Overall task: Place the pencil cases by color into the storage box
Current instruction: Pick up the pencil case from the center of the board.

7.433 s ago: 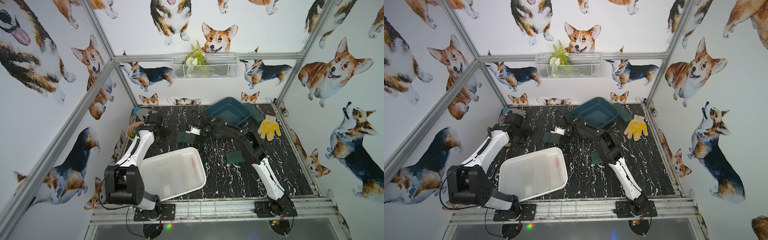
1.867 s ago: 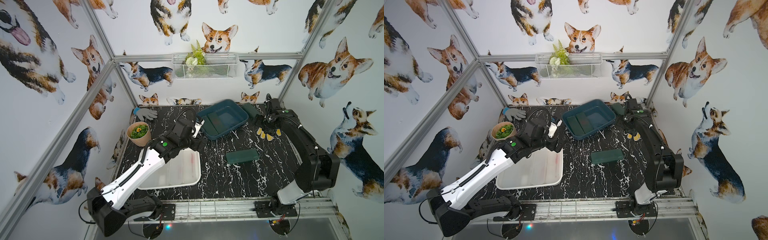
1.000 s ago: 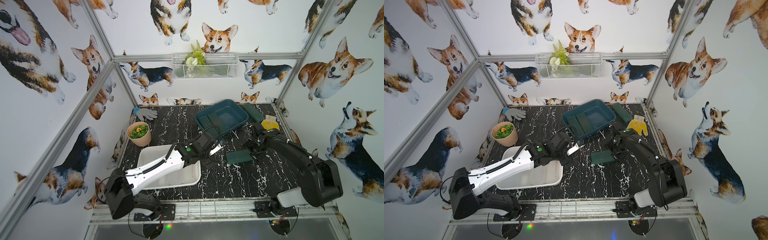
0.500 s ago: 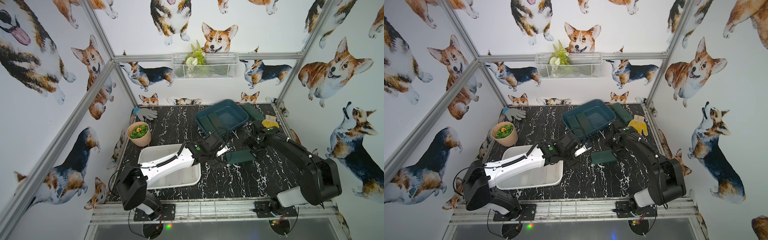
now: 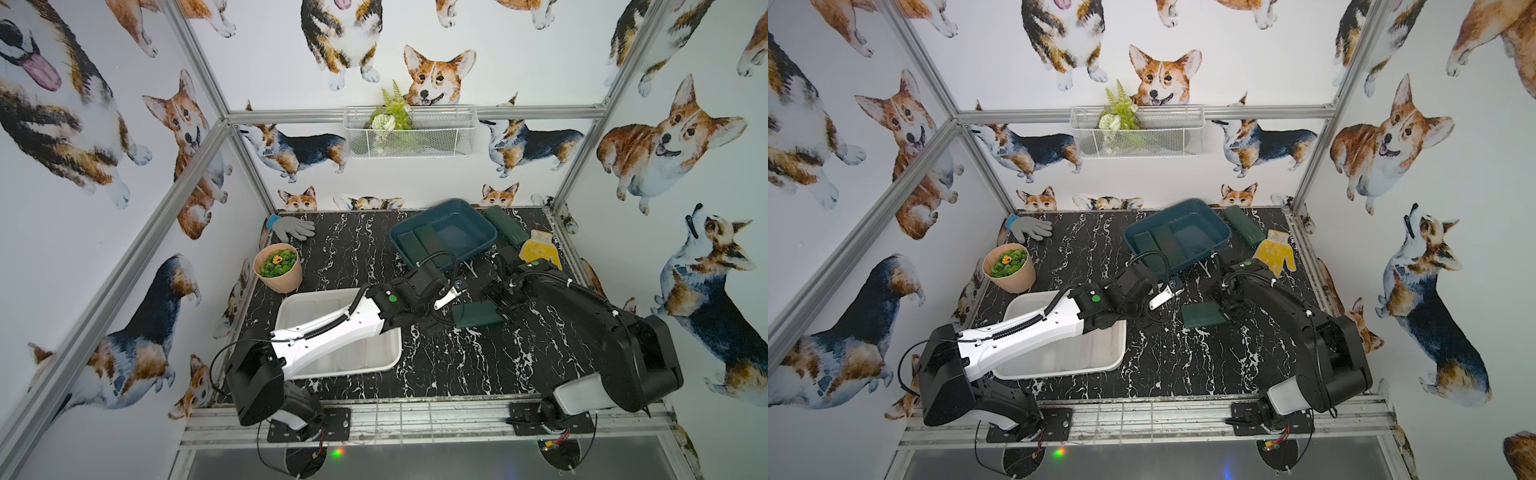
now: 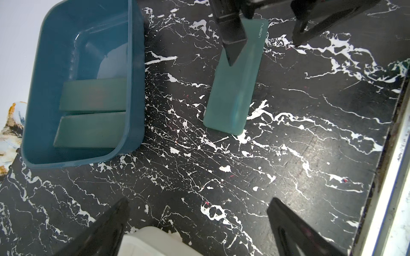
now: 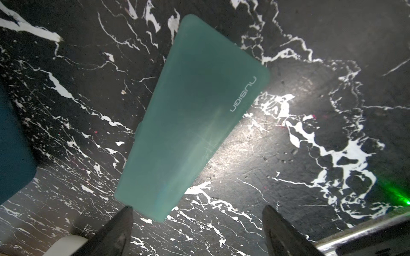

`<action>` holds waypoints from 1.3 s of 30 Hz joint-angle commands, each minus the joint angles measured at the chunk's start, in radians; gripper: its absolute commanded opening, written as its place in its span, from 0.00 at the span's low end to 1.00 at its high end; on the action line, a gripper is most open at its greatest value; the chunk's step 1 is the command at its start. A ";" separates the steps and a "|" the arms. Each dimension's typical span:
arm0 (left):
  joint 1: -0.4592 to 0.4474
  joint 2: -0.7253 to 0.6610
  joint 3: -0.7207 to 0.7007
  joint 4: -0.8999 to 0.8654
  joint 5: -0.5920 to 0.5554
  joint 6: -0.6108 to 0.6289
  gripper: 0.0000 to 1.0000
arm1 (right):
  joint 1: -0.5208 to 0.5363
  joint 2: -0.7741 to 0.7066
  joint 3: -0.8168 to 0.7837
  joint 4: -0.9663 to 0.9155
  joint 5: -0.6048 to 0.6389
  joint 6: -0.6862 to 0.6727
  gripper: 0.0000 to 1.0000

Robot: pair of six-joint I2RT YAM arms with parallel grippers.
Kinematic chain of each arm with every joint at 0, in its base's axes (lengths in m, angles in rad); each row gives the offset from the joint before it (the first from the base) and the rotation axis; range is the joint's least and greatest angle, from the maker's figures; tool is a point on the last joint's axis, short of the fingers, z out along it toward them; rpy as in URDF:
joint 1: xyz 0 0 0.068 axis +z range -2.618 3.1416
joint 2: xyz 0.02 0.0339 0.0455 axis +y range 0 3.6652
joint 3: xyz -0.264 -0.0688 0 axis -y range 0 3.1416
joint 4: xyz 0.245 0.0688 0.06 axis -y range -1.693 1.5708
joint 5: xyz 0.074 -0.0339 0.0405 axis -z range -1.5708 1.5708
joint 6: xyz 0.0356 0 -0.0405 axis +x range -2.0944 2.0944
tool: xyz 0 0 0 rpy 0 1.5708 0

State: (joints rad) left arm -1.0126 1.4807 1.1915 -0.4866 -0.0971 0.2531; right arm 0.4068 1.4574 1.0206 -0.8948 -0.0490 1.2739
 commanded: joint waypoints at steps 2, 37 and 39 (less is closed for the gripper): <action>-0.004 -0.036 -0.019 0.013 -0.011 -0.027 1.00 | 0.005 0.021 -0.009 0.019 0.011 0.119 0.92; -0.001 -0.145 -0.016 -0.056 -0.079 -0.066 1.00 | -0.062 0.207 0.014 0.146 0.034 0.301 0.96; 0.002 -0.140 -0.011 -0.060 -0.081 -0.065 1.00 | -0.067 0.223 0.014 0.153 0.029 0.296 0.96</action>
State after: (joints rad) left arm -1.0134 1.3388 1.1694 -0.5316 -0.1661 0.1753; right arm 0.3447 1.6669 1.0382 -0.7582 -0.0196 1.4162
